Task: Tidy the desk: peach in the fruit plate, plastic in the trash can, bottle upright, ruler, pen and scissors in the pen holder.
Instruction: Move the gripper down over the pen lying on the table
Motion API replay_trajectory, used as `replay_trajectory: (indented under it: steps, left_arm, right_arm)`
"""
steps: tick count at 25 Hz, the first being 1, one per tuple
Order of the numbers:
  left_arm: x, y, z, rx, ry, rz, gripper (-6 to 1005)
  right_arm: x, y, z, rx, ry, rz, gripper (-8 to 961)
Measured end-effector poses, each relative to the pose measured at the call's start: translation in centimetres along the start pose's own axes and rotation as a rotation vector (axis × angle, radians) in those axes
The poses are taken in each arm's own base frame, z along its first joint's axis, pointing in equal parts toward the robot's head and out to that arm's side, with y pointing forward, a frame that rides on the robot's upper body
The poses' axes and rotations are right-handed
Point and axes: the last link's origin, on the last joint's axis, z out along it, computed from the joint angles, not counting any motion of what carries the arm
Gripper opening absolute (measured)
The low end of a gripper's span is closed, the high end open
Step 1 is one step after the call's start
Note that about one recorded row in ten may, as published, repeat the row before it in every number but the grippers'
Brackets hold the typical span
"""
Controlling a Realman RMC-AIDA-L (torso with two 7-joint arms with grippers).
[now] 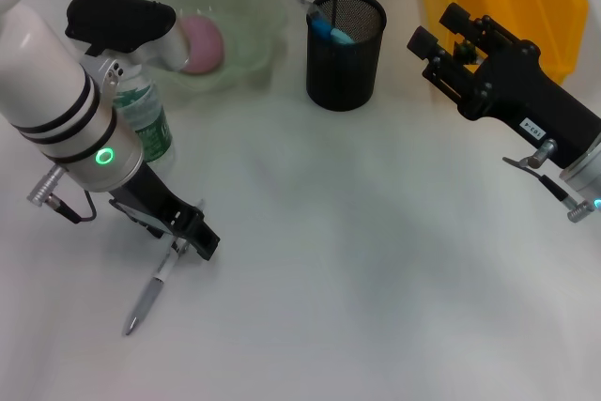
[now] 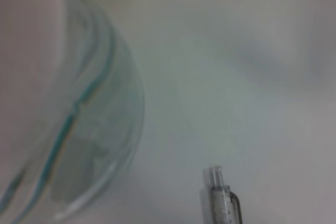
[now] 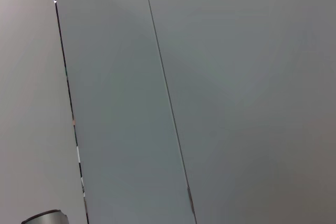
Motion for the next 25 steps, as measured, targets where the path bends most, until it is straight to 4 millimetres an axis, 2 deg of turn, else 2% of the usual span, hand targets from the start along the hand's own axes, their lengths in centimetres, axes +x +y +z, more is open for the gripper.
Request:
replay_trajectory:
  steps: [25]
  left_arm:
    - [0.07,0.02,0.16,0.006,-0.002,0.005,764]
  right_arm:
    - [-0.03,-0.02,-0.02,0.000,-0.001,0.000,579]
